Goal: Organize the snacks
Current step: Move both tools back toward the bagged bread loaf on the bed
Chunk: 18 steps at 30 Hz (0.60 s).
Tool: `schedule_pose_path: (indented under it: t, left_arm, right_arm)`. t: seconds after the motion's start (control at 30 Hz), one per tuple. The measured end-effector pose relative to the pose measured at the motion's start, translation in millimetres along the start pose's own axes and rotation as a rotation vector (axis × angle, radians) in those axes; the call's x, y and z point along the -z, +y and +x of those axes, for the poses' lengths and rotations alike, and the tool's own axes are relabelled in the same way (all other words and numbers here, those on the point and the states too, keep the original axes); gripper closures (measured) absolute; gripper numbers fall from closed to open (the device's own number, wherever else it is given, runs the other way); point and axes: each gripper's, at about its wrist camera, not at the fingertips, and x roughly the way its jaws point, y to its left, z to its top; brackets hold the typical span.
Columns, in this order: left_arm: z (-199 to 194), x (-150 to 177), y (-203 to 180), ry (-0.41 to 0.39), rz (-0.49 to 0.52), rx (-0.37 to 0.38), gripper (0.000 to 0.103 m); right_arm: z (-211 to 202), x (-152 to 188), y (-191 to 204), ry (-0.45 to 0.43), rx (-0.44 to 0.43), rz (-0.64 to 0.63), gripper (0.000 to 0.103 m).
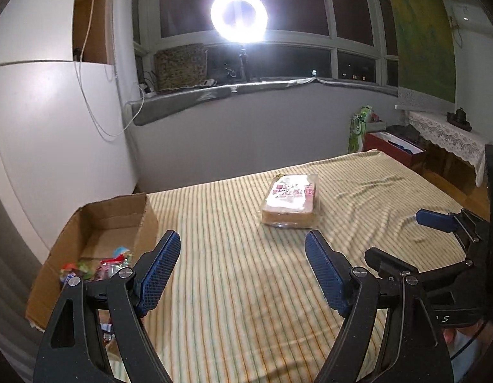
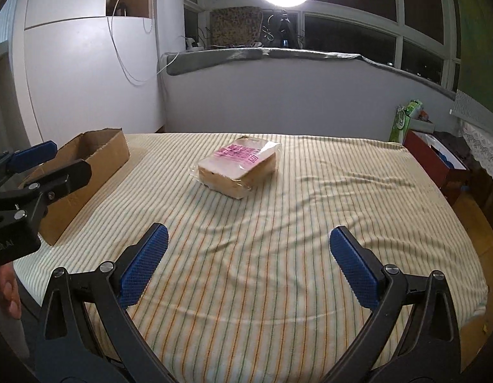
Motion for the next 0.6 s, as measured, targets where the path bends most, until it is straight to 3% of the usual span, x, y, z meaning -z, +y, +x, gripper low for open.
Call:
schedule_pose_path:
  t: [0.23,0.43,0.6]
  left_arm:
    - [24.5,-7.5,2.8,0.036,-0.063,0.036,0.022]
    - [96.5,-18.9,2.4,0.121,-0.145,0.074,0.022]
    - [155.3,-27.9,-1.8,0.178,-0.162,0.049,0.023]
  right_arm:
    - [29.2,-17.5,-14.1,0.052,0.032,-0.020,0.000]
    - [91.6,-48.6,-52.6,0.133,0.006,0.024,0.000]
    - [145.6,-70.8,-66.2,0.220,-0.020,0.004,0.000]
